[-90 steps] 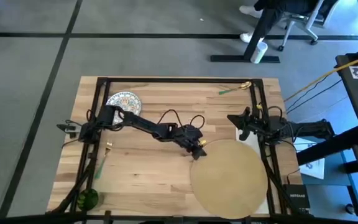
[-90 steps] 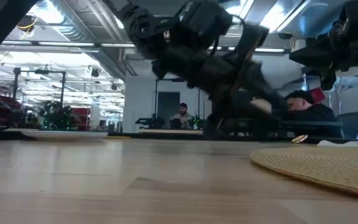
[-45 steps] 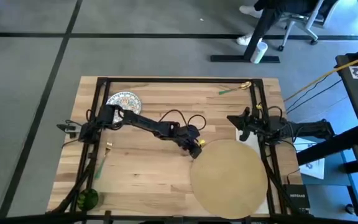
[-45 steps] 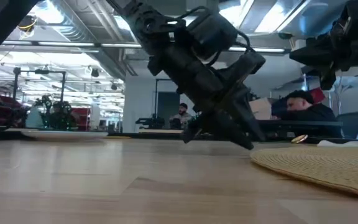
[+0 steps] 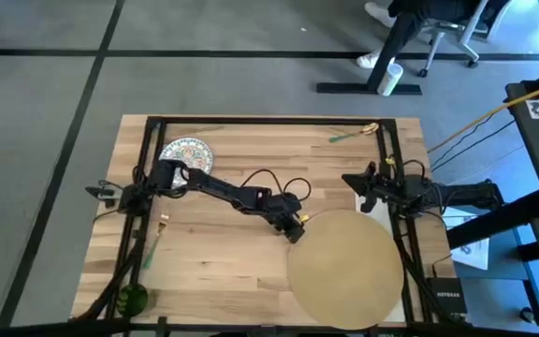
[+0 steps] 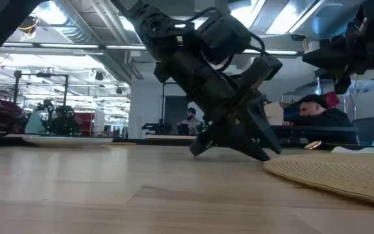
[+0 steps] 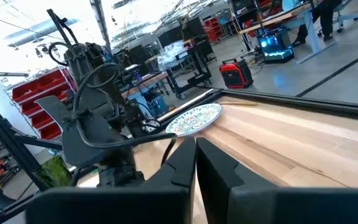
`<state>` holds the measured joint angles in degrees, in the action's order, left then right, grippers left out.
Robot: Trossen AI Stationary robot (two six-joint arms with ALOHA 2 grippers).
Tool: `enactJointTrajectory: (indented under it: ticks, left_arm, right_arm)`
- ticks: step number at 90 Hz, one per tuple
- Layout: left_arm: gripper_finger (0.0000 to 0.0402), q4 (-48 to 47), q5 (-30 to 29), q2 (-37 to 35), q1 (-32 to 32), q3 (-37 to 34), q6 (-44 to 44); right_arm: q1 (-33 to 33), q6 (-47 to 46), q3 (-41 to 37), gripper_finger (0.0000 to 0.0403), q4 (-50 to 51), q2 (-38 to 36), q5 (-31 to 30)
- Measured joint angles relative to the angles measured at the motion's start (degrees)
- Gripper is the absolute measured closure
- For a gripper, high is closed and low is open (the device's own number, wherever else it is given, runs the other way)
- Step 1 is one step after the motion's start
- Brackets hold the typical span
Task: Set table place
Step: Move the brown place mat to the center of the table
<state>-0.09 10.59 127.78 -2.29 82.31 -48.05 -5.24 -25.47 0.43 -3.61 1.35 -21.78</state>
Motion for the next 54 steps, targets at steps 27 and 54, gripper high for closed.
enactJointTrajectory:
  ticks: [27,54]
  left_arm:
    - [0.0315,-5.24,-0.26,0.42,0.31,4.35,1.82]
    - [0.0315,-4.27,2.31,2.22,0.16,4.65,3.24]
  right_arm:
    - [-0.02,0.00,0.00,0.0403,0.17,0.02,2.70]
    - [-0.02,0.00,-0.02,0.0403,0.28,0.00,3.41]
